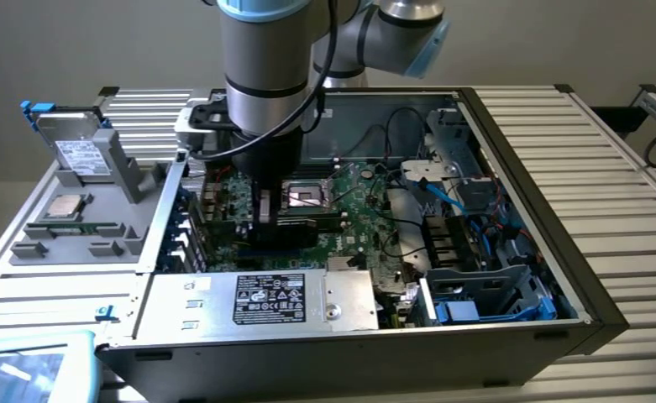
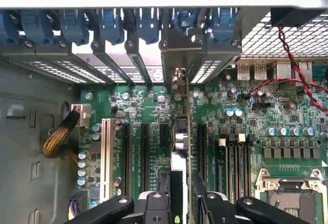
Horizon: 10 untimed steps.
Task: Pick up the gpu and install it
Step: 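Insert the gpu into the slot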
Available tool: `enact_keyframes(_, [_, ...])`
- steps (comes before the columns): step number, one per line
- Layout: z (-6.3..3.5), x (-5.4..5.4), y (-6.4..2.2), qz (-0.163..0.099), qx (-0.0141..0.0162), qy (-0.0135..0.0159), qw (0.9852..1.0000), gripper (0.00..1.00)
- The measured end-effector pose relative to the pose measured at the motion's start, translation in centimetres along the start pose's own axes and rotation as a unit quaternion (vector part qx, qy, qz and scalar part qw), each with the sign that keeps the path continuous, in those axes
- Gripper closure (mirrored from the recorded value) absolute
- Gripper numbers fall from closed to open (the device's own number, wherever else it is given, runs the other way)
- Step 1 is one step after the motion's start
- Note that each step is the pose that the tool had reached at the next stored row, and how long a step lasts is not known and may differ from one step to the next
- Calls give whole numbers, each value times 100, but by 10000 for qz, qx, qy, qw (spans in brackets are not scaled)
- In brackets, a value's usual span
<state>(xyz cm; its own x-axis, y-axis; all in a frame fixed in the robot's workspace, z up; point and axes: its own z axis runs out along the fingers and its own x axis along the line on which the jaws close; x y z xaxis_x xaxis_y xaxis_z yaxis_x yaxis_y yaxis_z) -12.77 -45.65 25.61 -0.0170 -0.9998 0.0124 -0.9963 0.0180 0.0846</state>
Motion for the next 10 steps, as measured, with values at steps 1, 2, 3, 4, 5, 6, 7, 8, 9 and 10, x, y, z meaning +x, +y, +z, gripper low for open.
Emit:
enact_keyframes(1, [2, 0, 2, 5, 0, -1, 10000, 72])
enact_keyframes(2, [6, 0, 2, 7, 0, -2, 10000, 72])
enact_keyframes(3, [7, 0, 2, 9, -1, -1, 10000, 72])
enact_keyframes(4, [7, 0, 3, 11, -1, -1, 10000, 72])
enact_keyframes(5, [7, 0, 2, 12, -1, -1, 10000, 72])
enact_keyframes(6, [7, 0, 0, 13, -1, -1, 10000, 72])
enact_keyframes(7, [7, 0, -4, 15, -1, -1, 10000, 72])
enact_keyframes(8, [6, -1, -14, 17, -2, -2, 10000, 72])
enact_keyframes(9, [5, -1, -25, 19, -2, -2, 10000, 72])
enact_keyframes(10, [4, 0, -32, 22, -1, -2, 10000, 72])
